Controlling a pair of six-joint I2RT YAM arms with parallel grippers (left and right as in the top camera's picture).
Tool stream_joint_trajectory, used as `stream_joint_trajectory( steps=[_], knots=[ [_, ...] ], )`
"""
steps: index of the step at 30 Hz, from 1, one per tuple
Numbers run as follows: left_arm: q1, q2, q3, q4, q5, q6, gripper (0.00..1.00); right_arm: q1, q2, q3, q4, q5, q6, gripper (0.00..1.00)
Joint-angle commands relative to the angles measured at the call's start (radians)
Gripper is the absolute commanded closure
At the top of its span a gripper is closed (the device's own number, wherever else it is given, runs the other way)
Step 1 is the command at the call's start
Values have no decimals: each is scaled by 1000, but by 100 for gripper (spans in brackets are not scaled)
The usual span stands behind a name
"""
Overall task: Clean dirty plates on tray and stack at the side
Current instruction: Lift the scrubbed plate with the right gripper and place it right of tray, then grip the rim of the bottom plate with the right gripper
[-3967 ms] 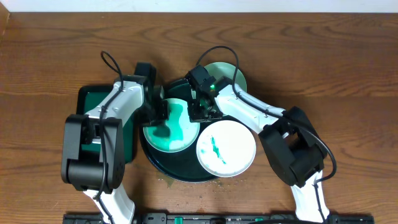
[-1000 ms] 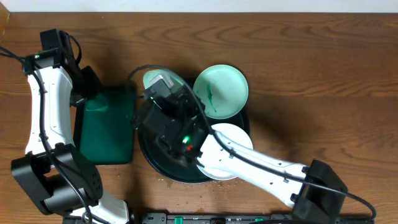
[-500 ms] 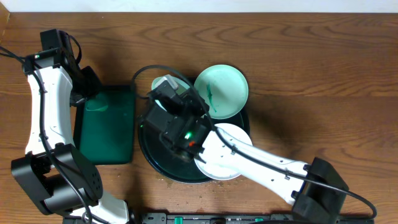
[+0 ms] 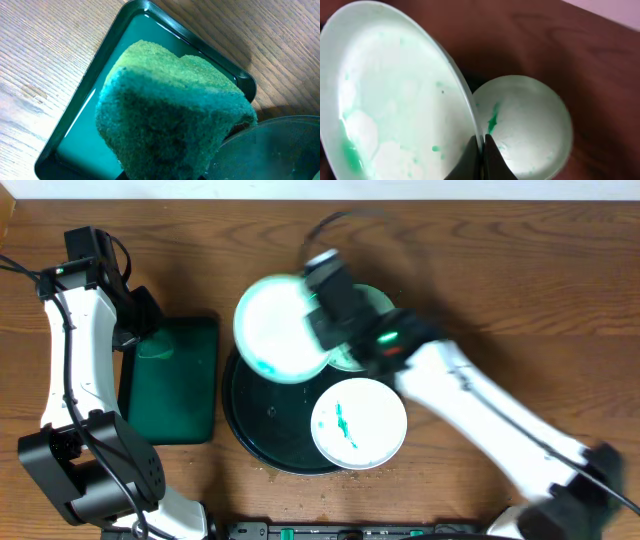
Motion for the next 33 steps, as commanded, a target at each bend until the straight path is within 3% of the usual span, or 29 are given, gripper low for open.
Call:
stream_joint_trajectory(
  steps=[1,7,15,22,33],
  knots=[
    [3,1,13,-5,-10,13,93,-156,-105,3,-33,-266,108,99],
    [3,1,13,-5,-10,13,92,-507,-198,3,-209,-434,172,99],
    [3,1,13,-5,-10,13,93,-828,-171,-51,-428,-323,171,99],
    [3,1,13,-5,-10,13,93,-887,-165,-296,-280,-242,142,99],
    [3,1,13,-5,-10,13,93,-886,-165,-660,94,-301,31,99]
  ],
)
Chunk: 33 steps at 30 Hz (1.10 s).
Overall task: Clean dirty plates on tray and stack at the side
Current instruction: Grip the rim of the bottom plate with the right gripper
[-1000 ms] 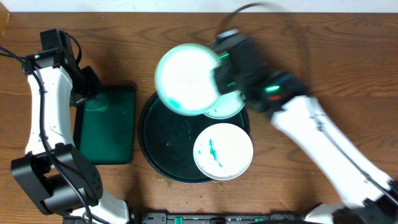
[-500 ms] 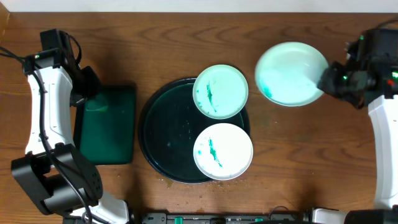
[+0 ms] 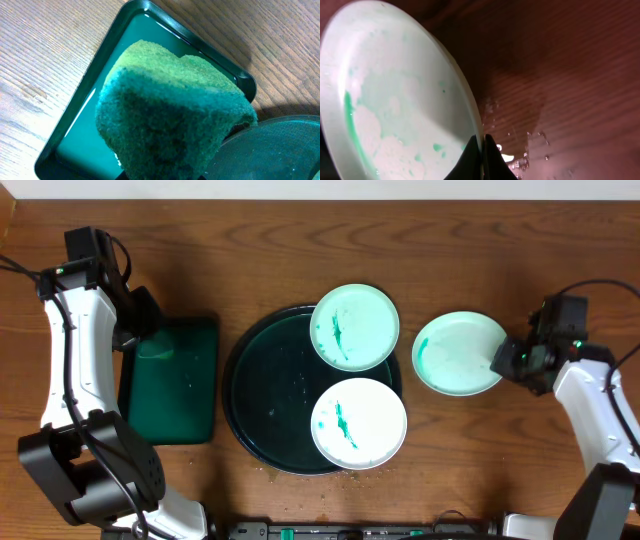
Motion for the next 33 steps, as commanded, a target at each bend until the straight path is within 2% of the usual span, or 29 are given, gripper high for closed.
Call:
stream_joint_trajectory(
  steps=[1,3,6,10,17,22,29,33],
  knots=[
    [3,1,13,-6,-10,13,93,-4,0,-55,55,-32,-51,99],
    [3,1,13,-5,-10,13,93,-3,0,-64,58,-32,-51,99],
    [3,1,13,-6,-10,13,93,-4,-1,-63,55,-43,-51,79],
    [3,1,13,-6,-10,13,92,-3,-7,-33,28,-177,-103,66],
    [3,1,12,-7,-9,14,93,60,-13,132,-150,-399,-144,57],
    [1,1,8,-7,-9,29,92,232,-7,167,-243,-412,-168,46],
    [1,1,5,-6,-9,28,93,474,84,166,-338,-278,-167,47],
    [1,1,5,-6,-10,28,93,550,161,166,-351,-238,-167,54]
  ],
)
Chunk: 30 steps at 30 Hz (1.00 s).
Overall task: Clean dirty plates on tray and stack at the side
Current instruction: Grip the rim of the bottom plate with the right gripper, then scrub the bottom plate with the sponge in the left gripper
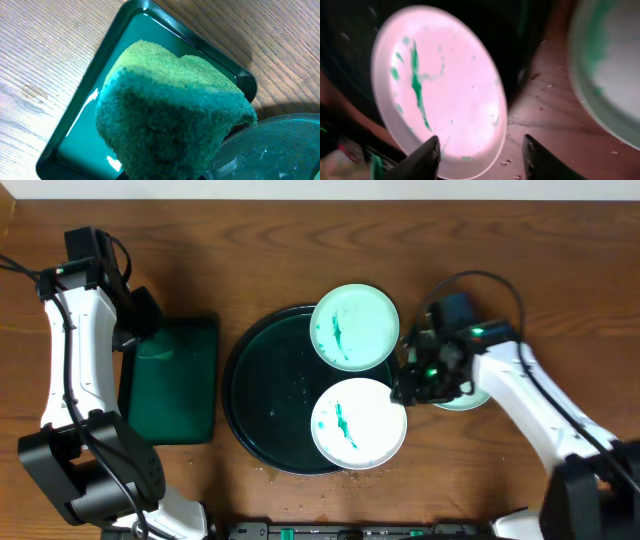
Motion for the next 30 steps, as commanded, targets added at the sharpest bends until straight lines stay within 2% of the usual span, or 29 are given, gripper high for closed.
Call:
stream_joint_trajectory(
  steps=[1,4,6,8,13,15,25,26,30],
  knots=[
    [1,1,5,-3,-9,17,93,62,77,4,-13,97,-13,55],
    [1,1,5,-3,-9,17,93,93,127,4,-12,147,-13,61],
    [1,1,5,-3,-9,17,92,103,150,4,-6,150,-8,75],
    [1,1,5,-3,-9,17,93,109,159,4,-3,150,-1,83],
    [1,1,5,-2,-9,17,92,142,150,12,18,141,-3,91],
    [1,1,5,-2,-9,16,93,173,150,23,50,117,-1,98],
    [1,1,4,-3,-8,16,93,317,164,76,377,128,316,99],
    [1,1,4,-3,-5,16,92,336,192,76,438,128,335,99],
    [1,1,2,-3,23,17,92,363,266,90,463,128,346,99]
  ],
)
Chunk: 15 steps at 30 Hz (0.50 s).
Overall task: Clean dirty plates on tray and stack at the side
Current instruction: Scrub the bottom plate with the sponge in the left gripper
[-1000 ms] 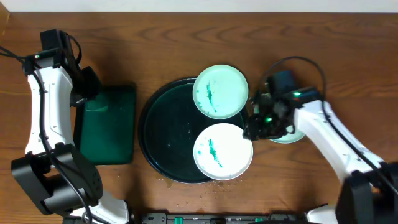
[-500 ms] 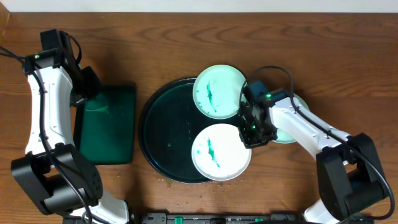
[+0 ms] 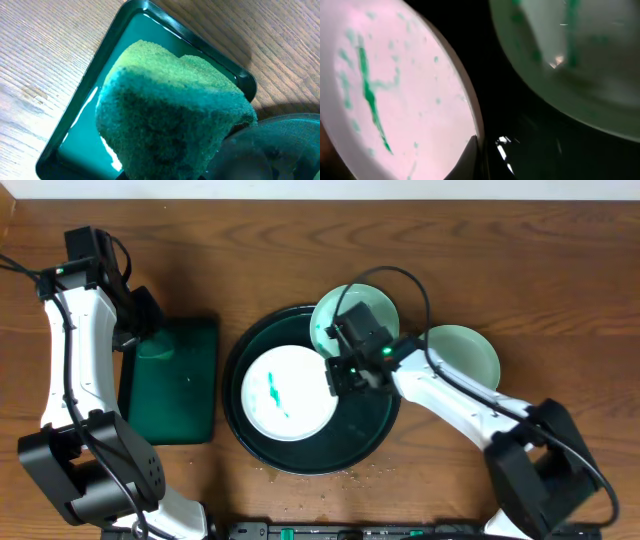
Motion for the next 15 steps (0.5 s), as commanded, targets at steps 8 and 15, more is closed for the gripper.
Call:
stream_joint_trajectory(
  steps=[8,15],
  knots=[
    [-15,1,1,-41,108,16,92,23,145,61,-17,2,106,99],
    [-145,1,-12,-78,209,16,92,-21,206,80,-29,-72,127,99]
  ],
)
